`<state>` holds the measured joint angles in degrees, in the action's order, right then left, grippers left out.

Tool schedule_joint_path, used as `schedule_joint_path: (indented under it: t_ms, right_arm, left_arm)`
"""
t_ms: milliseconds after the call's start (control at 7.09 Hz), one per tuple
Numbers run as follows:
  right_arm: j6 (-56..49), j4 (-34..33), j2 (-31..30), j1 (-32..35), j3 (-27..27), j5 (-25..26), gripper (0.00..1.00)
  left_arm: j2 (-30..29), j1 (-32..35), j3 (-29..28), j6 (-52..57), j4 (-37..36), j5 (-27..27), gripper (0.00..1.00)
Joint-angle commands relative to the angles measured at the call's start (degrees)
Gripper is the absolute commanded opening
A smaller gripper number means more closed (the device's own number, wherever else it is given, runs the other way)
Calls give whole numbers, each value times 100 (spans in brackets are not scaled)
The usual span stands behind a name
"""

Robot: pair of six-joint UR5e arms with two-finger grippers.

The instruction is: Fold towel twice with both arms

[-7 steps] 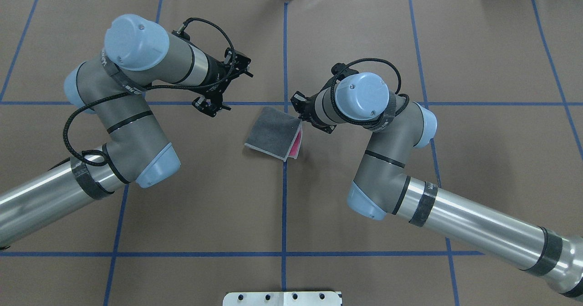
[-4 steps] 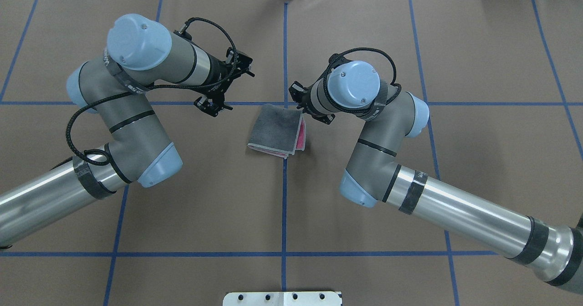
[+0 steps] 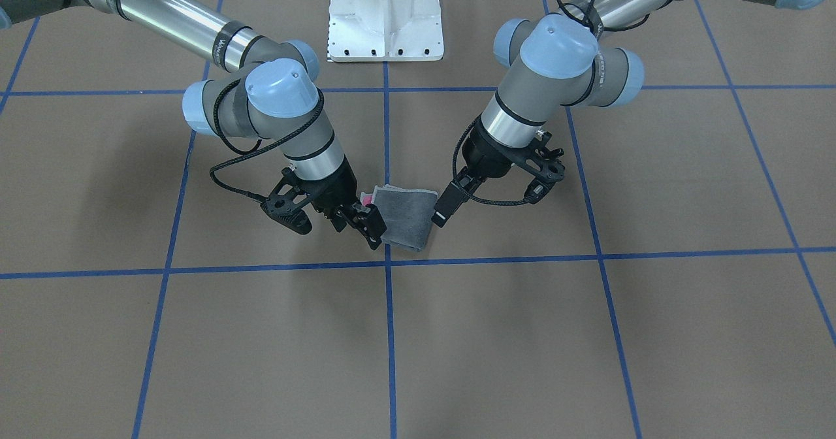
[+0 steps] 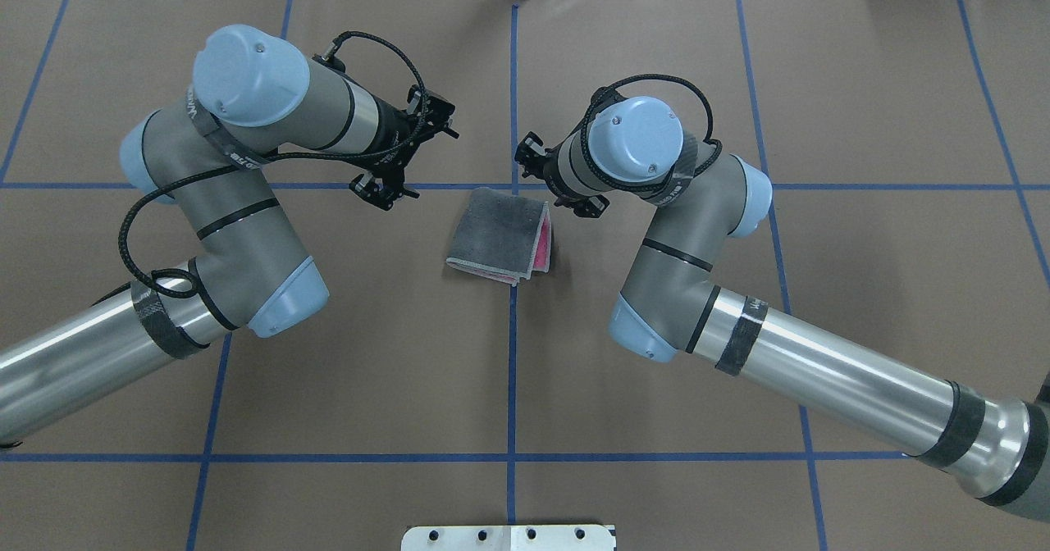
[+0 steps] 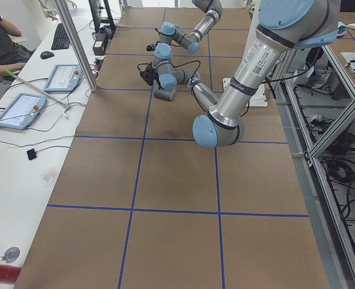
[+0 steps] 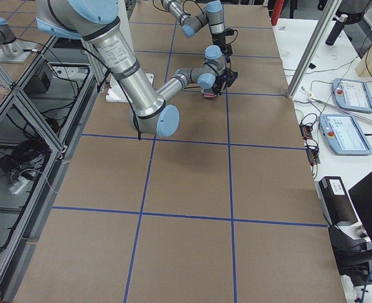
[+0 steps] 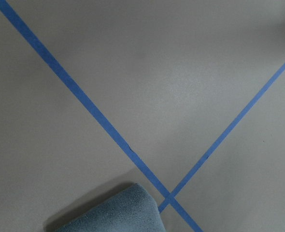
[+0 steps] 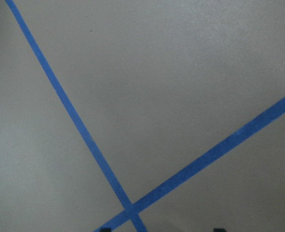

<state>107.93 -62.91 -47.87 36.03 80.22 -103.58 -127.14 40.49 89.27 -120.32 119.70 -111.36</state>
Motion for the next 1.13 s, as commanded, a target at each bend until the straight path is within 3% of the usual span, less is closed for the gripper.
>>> schedule_joint_path:
  t_ms: [0, 141, 282, 423, 705, 987]
  right_arm:
    - [-26, -292, -125, 53, 283, -127, 100]
    - [-131, -292, -379, 192, 475, -197, 100]
    - [-515, -310, -581, 350, 660, -407, 100]
    - [-597, -301, -818, 552, 836, -670, 100]
    - [-860, -301, -1100, 956, 1004, -1180, 100]
    - [-1229, -283, -1382, 1238, 1048, -1489, 100]
  left_arm:
    - [-413, -6, -267, 0, -243, 0, 100]
    - [-1130, -15, -922, -9, -472, 35, 100]
    - [-1459, -154, -1433, -9, -457, 122, 100]
    - [-1593, -330, -1639, 0, -422, 462, 100]
    - [-1927, -576, -2218, 0, -387, 570, 100]
    - [-1946, -727, -2352, 9, -290, 817, 100]
